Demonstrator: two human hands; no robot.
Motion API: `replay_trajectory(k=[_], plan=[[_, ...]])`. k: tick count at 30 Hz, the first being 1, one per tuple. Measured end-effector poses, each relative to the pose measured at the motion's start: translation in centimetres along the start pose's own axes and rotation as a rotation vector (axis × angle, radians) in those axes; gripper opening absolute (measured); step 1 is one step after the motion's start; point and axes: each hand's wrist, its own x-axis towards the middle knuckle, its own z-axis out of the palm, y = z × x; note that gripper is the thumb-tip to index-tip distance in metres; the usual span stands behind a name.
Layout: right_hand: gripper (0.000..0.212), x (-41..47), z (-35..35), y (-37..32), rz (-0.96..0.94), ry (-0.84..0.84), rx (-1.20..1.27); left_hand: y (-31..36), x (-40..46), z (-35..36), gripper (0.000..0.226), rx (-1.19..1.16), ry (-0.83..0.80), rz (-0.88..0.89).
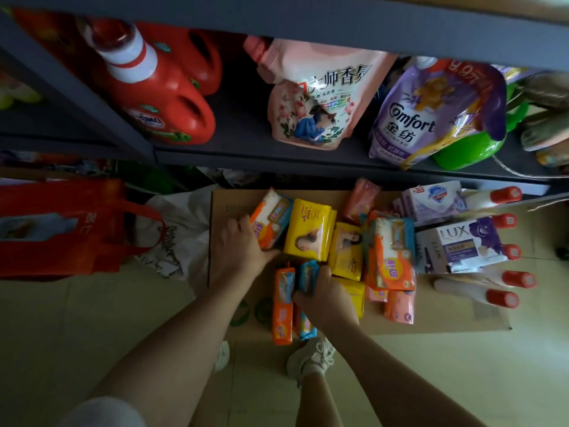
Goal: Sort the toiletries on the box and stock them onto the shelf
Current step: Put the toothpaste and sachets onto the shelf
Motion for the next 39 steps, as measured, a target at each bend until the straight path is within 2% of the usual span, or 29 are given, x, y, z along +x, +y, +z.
replay_trajectory(k=[3, 5, 8, 13, 16, 17, 18, 20, 23, 26, 28, 31, 34, 36, 39], plan=[[0.042, -0.3, -1.0, 0.6, -0.016, 0.036, 0.063, 0.1, 0.6, -0.4, 0.080, 0.007, 0.003, 0.001], [0.032, -0.8, -2.2, 1.4, -0.065, 0.048, 0.153, -0.5, 0.8, -1.0, 0.080, -0.030, -0.037, 0.002], [0.026, -1.8, -4.1, 2.7, -0.088, -0.018, 0.507, -1.8, 0.4, -2.6, 0.072, -0.180, -0.147, -0.041], [0.042, -3.6, -6.5, 2.4, 0.007, -0.310, 1.301, -2.9, -1.8, -6.7, 0.041, -0.485, -0.248, -0.032], [0.069, -4.6, -7.7, 1.0, -0.041, -0.417, 1.596, -2.2, -3.7, -10.2, 0.022, -0.724, -0.301, -0.010], [0.076, -4.9, -8.2, 0.3, -0.047, -0.424, 1.647, -1.9, -4.5, -11.7, 0.020, -0.822, -0.335, -0.003], [0.081, -5.3, -8.7, -0.5, -0.059, -0.430, 1.669, -1.6, -5.3, -13.1, 0.029, -0.915, -0.380, 0.015], [0.093, -5.8, -9.8, -2.2, -0.095, -0.460, 1.657, -1.1, -6.4, -15.6, 0.061, -0.993, -0.432, 0.077], [0.087, -6.6, -11.7, -4.2, -0.225, -0.519, 1.620, 0.2, -7.6, -18.4, 0.059, -1.034, -0.370, 0.217], [0.078, -7.7, -13.9, -5.7, -0.321, -0.482, 1.569, 1.5, -8.3, -20.9, 0.059, -0.956, -0.183, 0.312], [0.059, -8.6, -15.7, -6.7, -0.258, -0.401, 1.561, 2.4, -8.7, -22.8, 0.060, -0.799, -0.018, 0.383], [0.051, -9.6, -18.8, -8.2, -0.183, -0.264, 1.520, 4.1, -9.1, -26.3, 0.078, -0.389, 0.292, 0.534], [0.034, -10.3, -22.1, -9.2, -0.288, -0.107, 1.493, 5.9, -8.6, -29.6, 0.087, -0.017, 0.543, 0.746], [0.025, -10.4, -24.3, -9.9, -0.435, -0.003, 1.459, 7.3, -7.7, -31.6, 0.088, 0.118, 0.619, 0.811], [0.028, -9.8, -26.6, -10.6, -0.562, 0.064, 1.475, 9.8, -5.9, -33.4, 0.088, 0.189, 0.649, 0.824]])
